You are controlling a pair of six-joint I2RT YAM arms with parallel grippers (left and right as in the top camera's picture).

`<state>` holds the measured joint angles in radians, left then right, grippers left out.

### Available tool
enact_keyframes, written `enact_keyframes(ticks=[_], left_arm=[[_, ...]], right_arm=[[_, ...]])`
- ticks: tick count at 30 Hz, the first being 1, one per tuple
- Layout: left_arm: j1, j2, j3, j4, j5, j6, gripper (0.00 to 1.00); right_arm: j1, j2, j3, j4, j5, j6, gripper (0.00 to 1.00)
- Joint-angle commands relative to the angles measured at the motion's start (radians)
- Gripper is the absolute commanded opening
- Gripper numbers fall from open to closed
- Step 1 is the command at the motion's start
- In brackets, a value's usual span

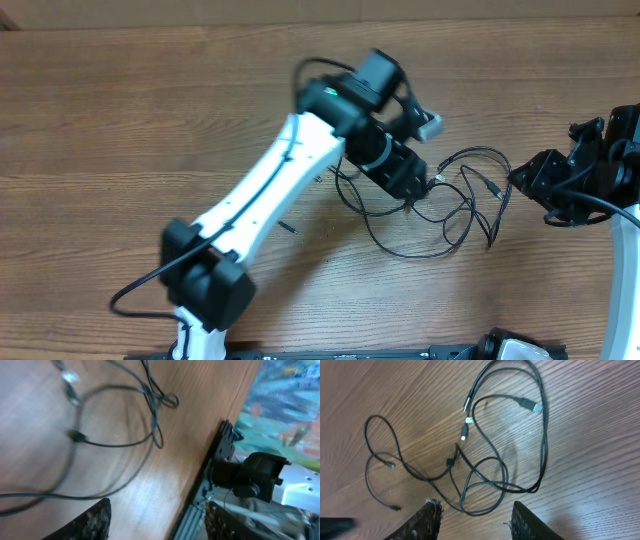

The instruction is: Untangle cables

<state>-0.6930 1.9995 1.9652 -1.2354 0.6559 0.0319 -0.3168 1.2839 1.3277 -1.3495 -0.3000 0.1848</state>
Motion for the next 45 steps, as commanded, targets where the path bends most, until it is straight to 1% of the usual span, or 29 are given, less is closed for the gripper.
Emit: enact_keyframes(ticks=[1,4,7,9,12,18,21,22,25,27,28,30,31,32,34,37,38,39,45], left_arm=[[-0.058,0.067,0.006,-0.002,0.014,-0.1,0.62],[-0.098,0.11,0.006,0.017,0.012,-0.146,0.62],[-0.139,0.16,0.006,0.043,-0.077,-0.219,0.59],[-0.153,0.182,0.006,0.054,-0.105,-0.243,0.55],[-0.169,0.219,0.006,0.087,-0.105,-0.251,0.51],[-0.191,0.257,0.006,0.174,-0.111,-0.311,0.48],[-0.193,0.258,0.006,0.223,-0.158,-0.369,0.48],[-0.193,0.258,0.006,0.233,-0.171,-0.391,0.46],[-0.193,0.258,0.006,0.249,-0.178,-0.451,0.33],[-0.194,0.258,0.006,0.249,-0.18,-0.467,0.27],[-0.194,0.258,0.006,0.249,-0.182,-0.467,0.22],[-0.194,0.258,0.006,0.243,-0.189,-0.465,0.05],[-0.194,0.258,0.006,0.24,-0.188,-0.465,0.04],[-0.191,0.257,0.007,0.237,-0.188,-0.463,0.04],[-0.182,0.247,0.012,0.237,-0.185,-0.423,0.04],[-0.151,0.206,0.027,0.235,-0.188,-0.337,0.04],[-0.139,0.188,0.032,0.233,-0.187,-0.307,0.04],[-0.11,0.145,0.041,0.214,-0.187,-0.24,0.04],[-0.023,0.018,0.042,0.119,-0.184,-0.06,0.04]], right_arm=[[-0.022,-0.004,0.015,0.013,0.066,0.076,0.45],[-0.039,-0.004,0.015,0.021,0.082,0.112,0.47],[-0.052,-0.004,0.015,0.02,0.083,0.122,0.48],[-0.052,-0.004,0.015,0.019,0.083,0.122,0.47],[-0.052,-0.004,0.015,0.021,0.082,0.122,0.48],[-0.052,-0.004,0.015,0.02,0.082,0.122,0.48],[-0.052,-0.004,0.015,0.02,0.082,0.122,0.48],[-0.052,-0.004,0.015,0.02,0.082,0.122,0.48],[-0.052,-0.004,0.015,0.02,0.082,0.122,0.48],[-0.052,-0.004,0.015,0.02,0.083,0.122,0.47],[-0.052,-0.004,0.015,0.02,0.083,0.122,0.47],[-0.052,-0.004,0.015,0.021,0.082,0.122,0.48],[-0.052,-0.004,0.015,0.021,0.082,0.122,0.49],[-0.052,-0.004,0.015,0.022,0.082,0.122,0.52],[-0.051,-0.004,0.015,0.017,0.07,0.103,0.53],[-0.049,-0.004,0.015,0.005,-0.071,-0.061,0.54],[-0.049,-0.004,0.015,-0.002,-0.108,-0.094,0.54],[-0.049,-0.004,0.015,-0.016,-0.154,-0.13,0.54],[-0.049,-0.004,0.015,-0.038,-0.249,-0.134,0.52]])
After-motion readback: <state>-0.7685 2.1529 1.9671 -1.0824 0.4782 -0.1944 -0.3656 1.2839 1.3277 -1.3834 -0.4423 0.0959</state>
